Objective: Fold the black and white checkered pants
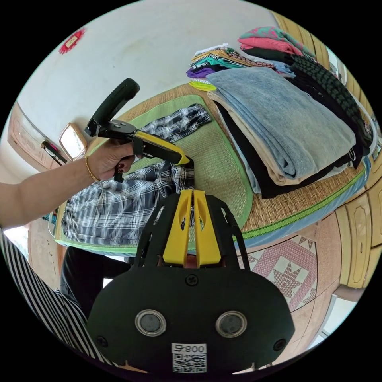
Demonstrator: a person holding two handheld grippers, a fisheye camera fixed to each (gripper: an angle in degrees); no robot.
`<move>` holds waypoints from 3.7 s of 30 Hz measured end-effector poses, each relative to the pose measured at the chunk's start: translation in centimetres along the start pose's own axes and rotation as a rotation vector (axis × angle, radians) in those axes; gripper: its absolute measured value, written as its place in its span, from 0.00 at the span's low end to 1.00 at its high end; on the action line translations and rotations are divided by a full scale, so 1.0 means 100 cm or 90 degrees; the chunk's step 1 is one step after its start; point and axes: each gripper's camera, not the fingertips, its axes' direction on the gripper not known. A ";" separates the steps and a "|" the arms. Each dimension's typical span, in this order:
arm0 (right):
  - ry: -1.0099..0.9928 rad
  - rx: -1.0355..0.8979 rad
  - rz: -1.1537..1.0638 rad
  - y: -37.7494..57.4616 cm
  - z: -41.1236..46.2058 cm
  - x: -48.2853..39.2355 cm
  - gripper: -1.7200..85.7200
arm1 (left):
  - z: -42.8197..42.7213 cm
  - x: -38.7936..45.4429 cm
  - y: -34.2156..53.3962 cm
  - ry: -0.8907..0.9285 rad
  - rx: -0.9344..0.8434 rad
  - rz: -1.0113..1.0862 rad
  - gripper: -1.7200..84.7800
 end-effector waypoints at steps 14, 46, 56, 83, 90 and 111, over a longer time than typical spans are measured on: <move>0.187 -0.004 0.098 0.006 0.003 0.018 0.02 | -0.034 0.008 0.019 0.080 0.108 -0.061 0.06; -0.040 0.012 0.158 -0.005 0.020 0.030 0.02 | -0.231 0.149 0.216 0.057 0.193 -0.113 0.02; -0.094 -0.017 0.105 -0.023 0.022 -0.022 0.02 | -0.336 0.209 0.478 -0.010 0.172 -0.458 0.02; -0.138 -0.343 -0.429 -0.070 0.180 -0.359 0.02 | -0.544 0.389 0.824 -0.188 0.315 -0.970 0.02; -0.129 -0.358 -0.443 -0.080 0.180 -0.369 0.02 | -0.596 0.437 0.834 -0.170 0.391 -0.920 0.02; -0.149 -0.387 -0.425 -0.115 0.174 -0.404 0.02 | -0.710 0.524 0.847 -0.203 0.375 -0.950 0.02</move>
